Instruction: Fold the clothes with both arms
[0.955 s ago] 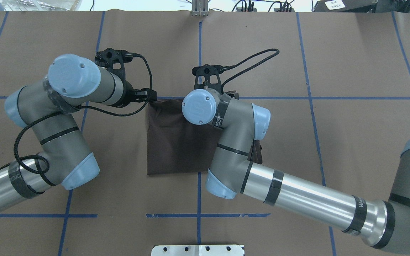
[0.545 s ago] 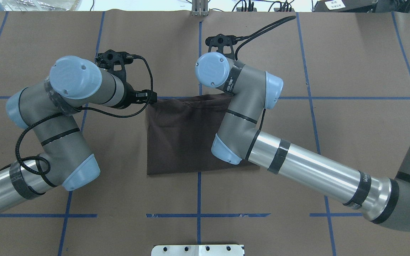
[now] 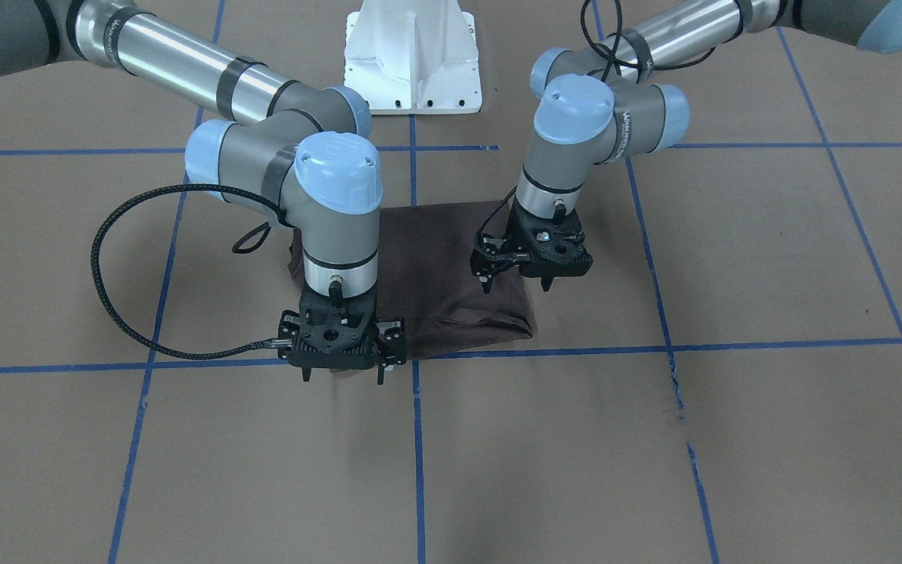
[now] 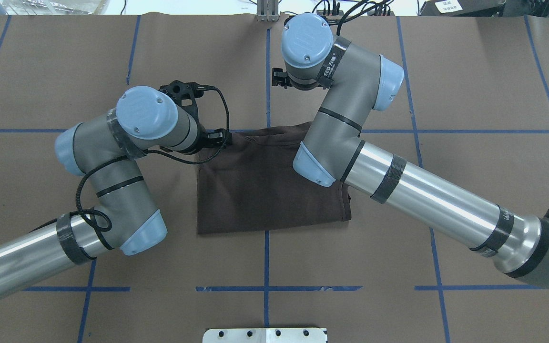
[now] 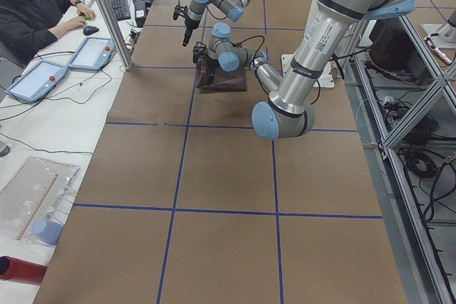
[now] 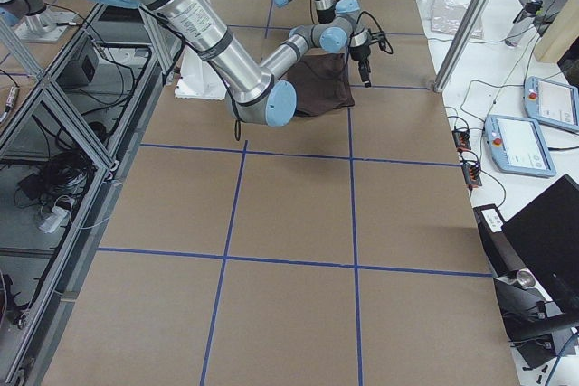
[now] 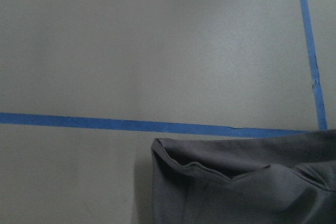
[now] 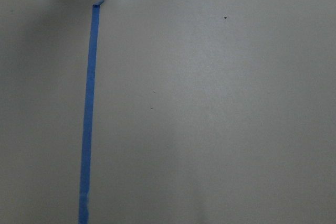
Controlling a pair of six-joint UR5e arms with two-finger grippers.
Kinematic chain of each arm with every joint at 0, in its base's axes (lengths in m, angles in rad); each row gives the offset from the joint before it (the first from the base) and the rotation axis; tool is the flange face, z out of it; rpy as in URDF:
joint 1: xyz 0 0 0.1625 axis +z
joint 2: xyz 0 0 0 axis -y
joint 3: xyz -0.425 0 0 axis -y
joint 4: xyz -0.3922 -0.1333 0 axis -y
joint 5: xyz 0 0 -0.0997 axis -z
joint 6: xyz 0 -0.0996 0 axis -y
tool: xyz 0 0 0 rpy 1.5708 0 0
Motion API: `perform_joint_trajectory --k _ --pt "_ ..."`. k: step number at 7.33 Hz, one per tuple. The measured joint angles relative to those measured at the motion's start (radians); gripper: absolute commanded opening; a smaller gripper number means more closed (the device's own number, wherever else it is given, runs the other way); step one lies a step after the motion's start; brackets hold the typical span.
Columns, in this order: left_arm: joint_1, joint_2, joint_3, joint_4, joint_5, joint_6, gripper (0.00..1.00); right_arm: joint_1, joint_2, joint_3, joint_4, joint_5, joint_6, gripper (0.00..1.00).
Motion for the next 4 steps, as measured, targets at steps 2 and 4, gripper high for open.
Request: perform_joint_trajectory --k 2,4 --pt "0.022 -0.045 0.080 0.001 0.030 -0.013 1.00 0.003 -0.004 0.005 0.001 0.010 -0.001 1.00" --pt "0.021 -0.058 0.134 0.000 0.053 -0.008 1.00 0.004 -0.011 0.008 0.002 0.011 -0.001 1.00"
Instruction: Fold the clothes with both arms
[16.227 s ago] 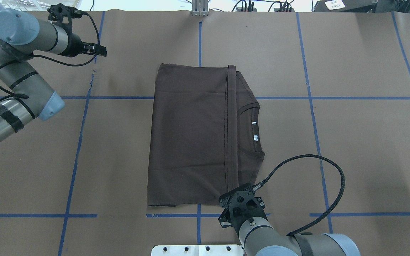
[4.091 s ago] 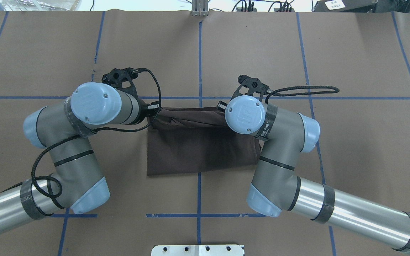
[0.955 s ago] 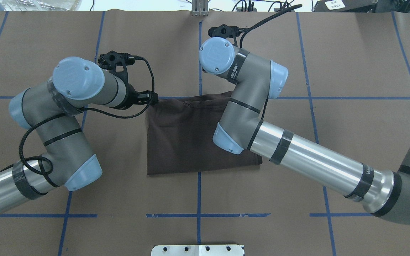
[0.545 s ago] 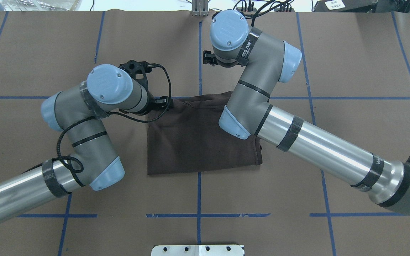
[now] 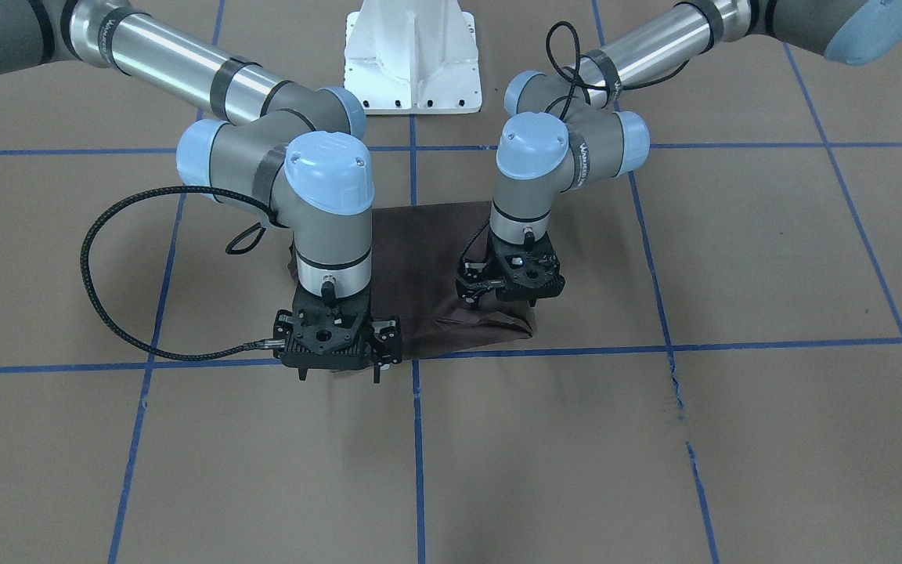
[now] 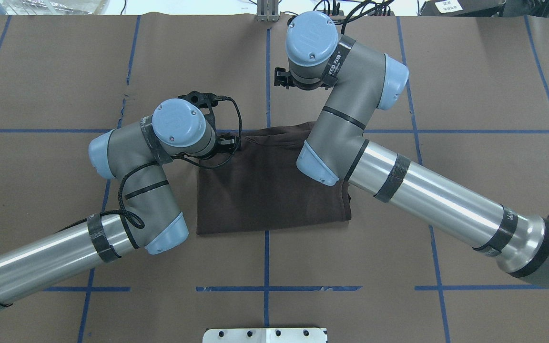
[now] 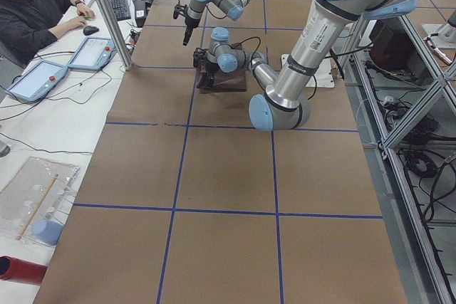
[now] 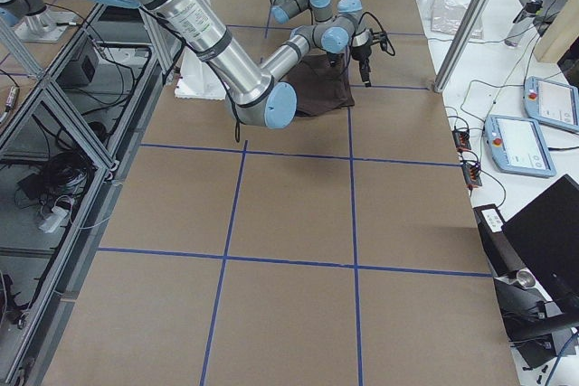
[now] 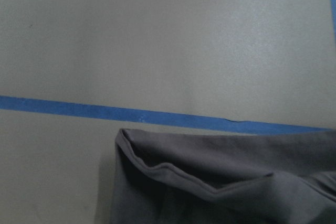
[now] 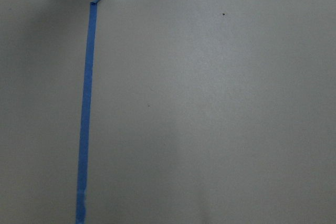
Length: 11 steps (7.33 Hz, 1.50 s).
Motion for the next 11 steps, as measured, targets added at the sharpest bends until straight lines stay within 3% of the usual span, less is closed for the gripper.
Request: perform_joint_trajectory --k 4,7,9,11 --pt "-0.071 -0.002 0.096 -0.047 0.013 0.051 1.00 -0.002 -0.015 0.003 0.000 -0.001 0.000 1.00" --pt "-0.109 -0.001 0.114 -0.066 0.009 0.113 1.00 -0.004 -0.030 0.022 0.000 0.001 -0.001 1.00" --pt "-0.124 0.019 0.038 -0.057 -0.024 0.152 1.00 0.013 -0.055 0.069 -0.009 0.060 -0.017 1.00" --pt "-0.149 0.136 -0.176 -0.015 -0.062 0.241 1.00 0.091 -0.194 0.223 -0.027 0.188 -0.144 1.00"
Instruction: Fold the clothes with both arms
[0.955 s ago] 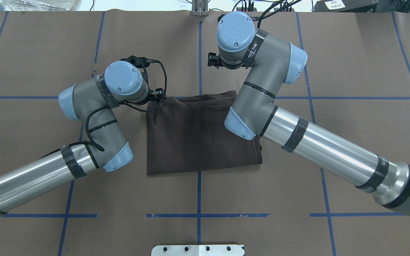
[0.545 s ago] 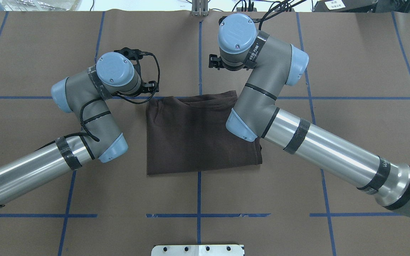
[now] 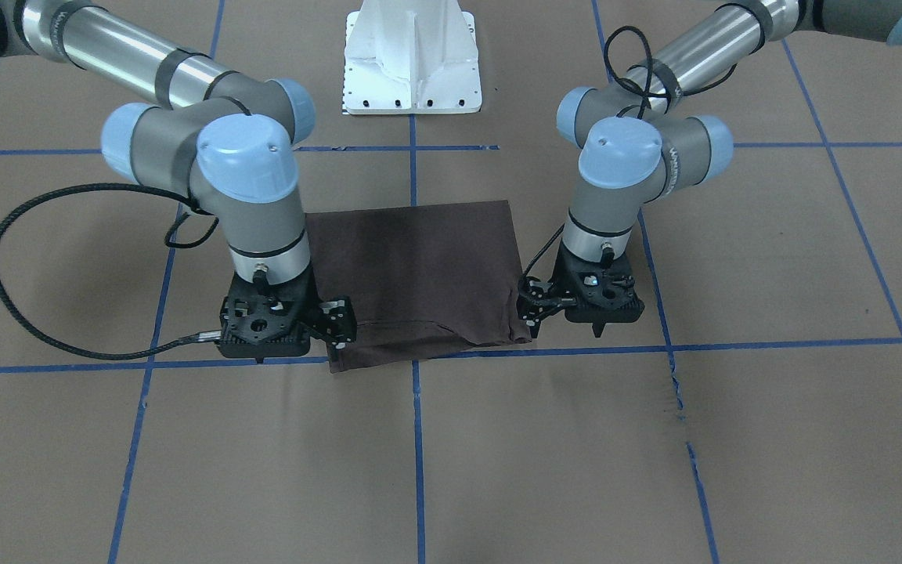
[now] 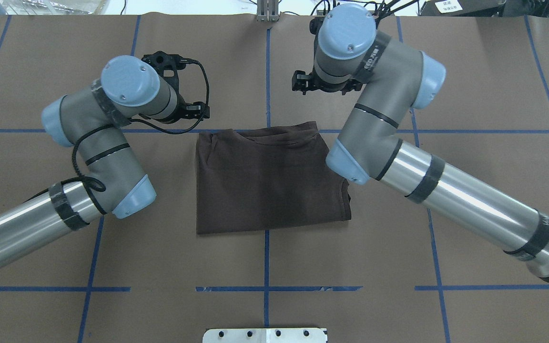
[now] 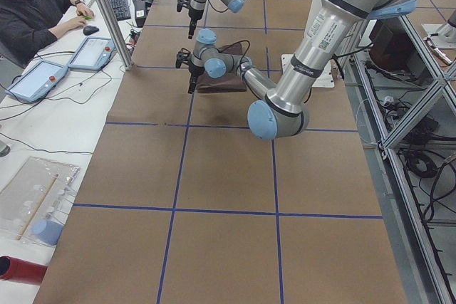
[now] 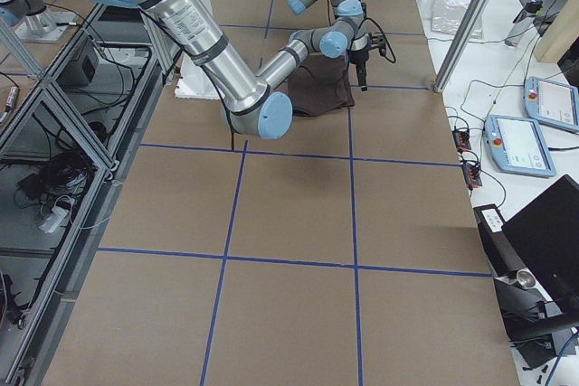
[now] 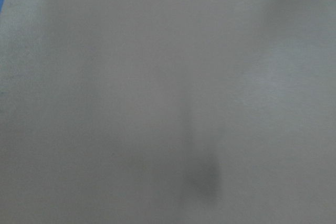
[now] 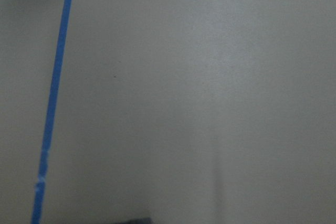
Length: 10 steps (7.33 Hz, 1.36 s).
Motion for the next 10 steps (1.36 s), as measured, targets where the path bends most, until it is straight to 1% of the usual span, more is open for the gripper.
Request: perform_joint_trajectory --k 2,3,4,5,6,7,8,9,10 --pt "-0.068 0.172 -0.257 0.104 -0.070 0.155 1.00 0.150 -0.209 0.222 -0.102 0.147 -0.270 1.00" --pt "-0.129 0.279 -0.360 0.126 -0.117 0.257 1.00 0.235 -0.309 0.307 -0.155 0.206 -0.424 1.00" --pt "-0.213 0.381 -0.430 0.134 -0.166 0.385 1.00 0.322 -0.409 0.360 -0.186 0.256 -0.580 1.00" --pt "-0.328 0.476 -0.467 0.137 -0.220 0.559 1.00 0.412 -0.508 0.390 -0.197 0.304 -0.735 1.00" --pt "-0.458 0.553 -0.474 0.138 -0.281 0.743 1.00 0.496 -0.612 0.406 -0.196 0.347 -0.871 1.00" --pt "-0.556 0.612 -0.461 0.138 -0.334 0.860 1.00 0.555 -0.720 0.409 -0.178 0.374 -0.963 1.00" --pt "-0.607 0.651 -0.418 0.134 -0.367 0.901 1.00 0.597 -0.811 0.396 -0.154 0.387 -1.009 1.00" --pt "-0.644 0.665 -0.355 0.126 -0.383 0.909 1.00 0.634 -0.872 0.380 -0.139 0.417 -1.029 1.00" --pt "-0.691 0.671 -0.311 0.125 -0.405 0.913 1.00 0.664 -0.913 0.370 -0.131 0.475 -1.035 1.00"
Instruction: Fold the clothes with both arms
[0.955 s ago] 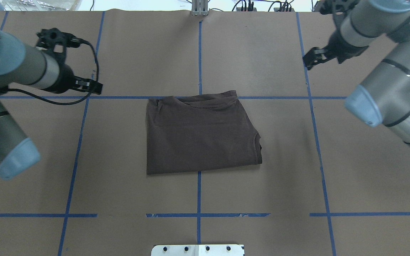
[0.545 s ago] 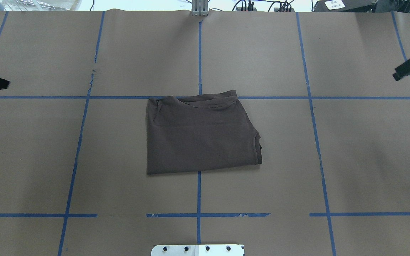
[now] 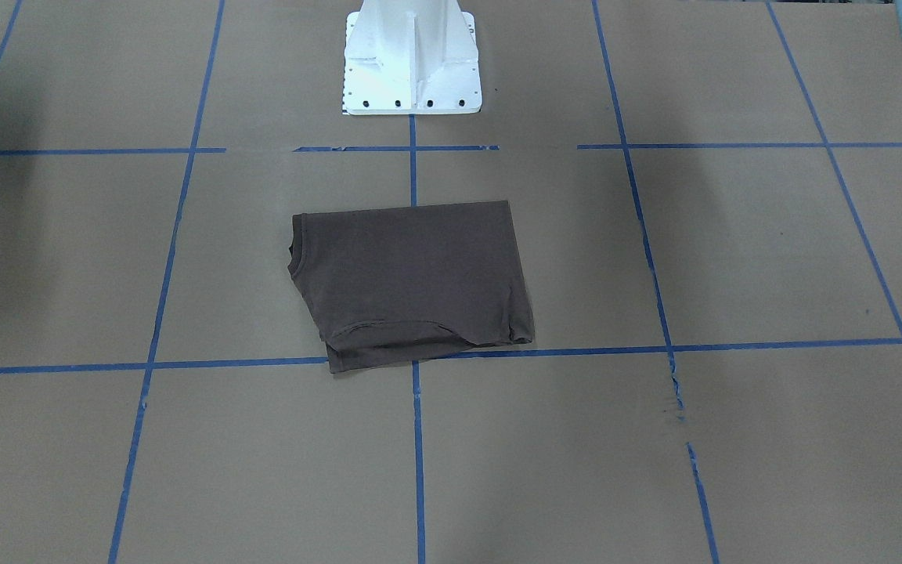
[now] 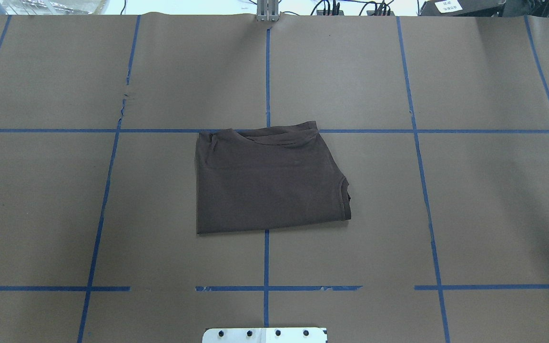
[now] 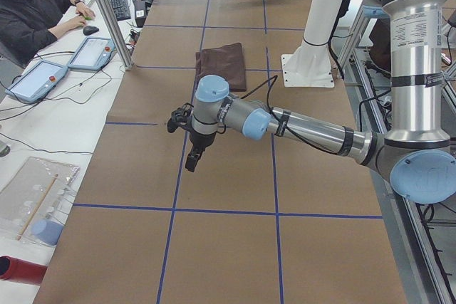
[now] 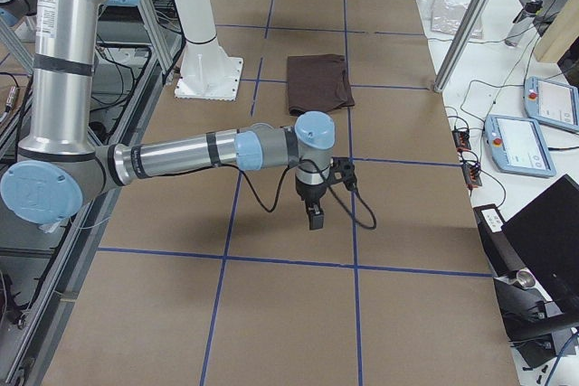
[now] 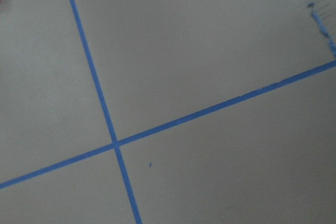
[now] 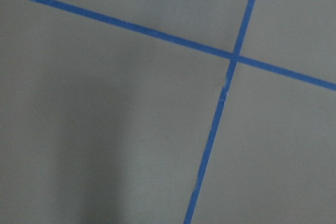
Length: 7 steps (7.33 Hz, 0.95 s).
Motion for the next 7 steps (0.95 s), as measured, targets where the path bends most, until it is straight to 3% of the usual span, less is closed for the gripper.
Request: perform_joint_trajectory --k 3,7 --pt "-0.109 0.077 0.021 0.120 -0.191 0.116 1.00 0.080 -0.052 -0.007 -0.008 0.069 0.000 1.00" --pt "-0.163 0.116 0.033 0.200 -0.213 0.238 1.00 0.096 -0.062 -0.010 -0.009 0.073 0.001 1.00"
